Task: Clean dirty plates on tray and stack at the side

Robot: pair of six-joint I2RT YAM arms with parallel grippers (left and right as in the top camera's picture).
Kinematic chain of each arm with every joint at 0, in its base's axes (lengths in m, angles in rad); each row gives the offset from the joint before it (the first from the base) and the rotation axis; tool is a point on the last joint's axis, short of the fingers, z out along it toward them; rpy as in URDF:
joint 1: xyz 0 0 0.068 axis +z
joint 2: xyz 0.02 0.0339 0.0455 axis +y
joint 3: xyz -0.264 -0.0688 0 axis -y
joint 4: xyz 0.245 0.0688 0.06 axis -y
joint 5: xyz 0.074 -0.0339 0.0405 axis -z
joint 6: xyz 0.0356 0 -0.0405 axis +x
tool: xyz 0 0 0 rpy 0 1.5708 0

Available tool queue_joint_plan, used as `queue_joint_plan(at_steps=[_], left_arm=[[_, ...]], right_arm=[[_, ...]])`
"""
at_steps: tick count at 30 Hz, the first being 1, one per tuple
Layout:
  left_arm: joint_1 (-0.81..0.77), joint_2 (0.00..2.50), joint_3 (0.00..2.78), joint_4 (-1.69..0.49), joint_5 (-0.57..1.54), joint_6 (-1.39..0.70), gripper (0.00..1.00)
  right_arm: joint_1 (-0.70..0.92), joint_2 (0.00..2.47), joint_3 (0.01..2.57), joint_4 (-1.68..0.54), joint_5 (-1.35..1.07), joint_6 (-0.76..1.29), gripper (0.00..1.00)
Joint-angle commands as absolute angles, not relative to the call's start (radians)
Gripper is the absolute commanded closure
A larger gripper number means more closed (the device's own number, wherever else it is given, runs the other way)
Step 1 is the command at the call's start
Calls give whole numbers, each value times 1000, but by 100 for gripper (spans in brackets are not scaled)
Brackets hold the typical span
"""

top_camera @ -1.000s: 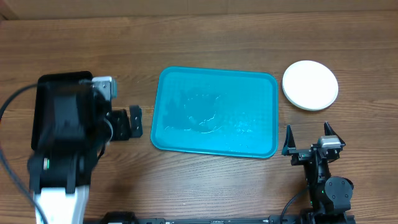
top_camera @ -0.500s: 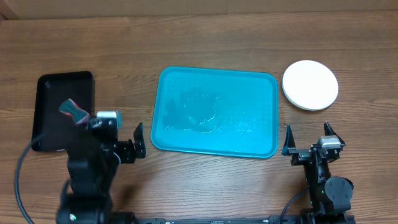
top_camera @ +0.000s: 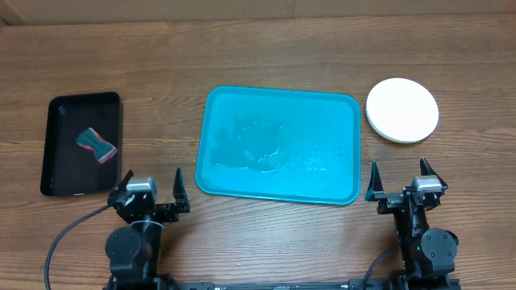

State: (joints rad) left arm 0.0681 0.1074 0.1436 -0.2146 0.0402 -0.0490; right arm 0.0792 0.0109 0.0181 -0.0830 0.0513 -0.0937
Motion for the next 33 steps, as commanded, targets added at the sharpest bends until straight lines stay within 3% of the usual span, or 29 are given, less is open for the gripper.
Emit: queue_joint_plan(at_steps=[1, 4, 13, 22, 33], left_arm=[[106, 22, 65, -165, 33, -96, 0], [113, 4, 6, -75, 33, -125, 0], [113, 3, 4, -68, -114, -135, 0], [75, 3, 5, -78, -26, 39, 0], [4, 3, 5, -78, -26, 60, 0]], right_arm=[[79, 3, 8, -81, 47, -98, 0], [79, 3, 8, -81, 47, -98, 0], [79, 3, 8, -81, 47, -98, 0], [79, 3, 8, -81, 47, -98, 0], [79, 3, 8, -81, 47, -98, 0]])
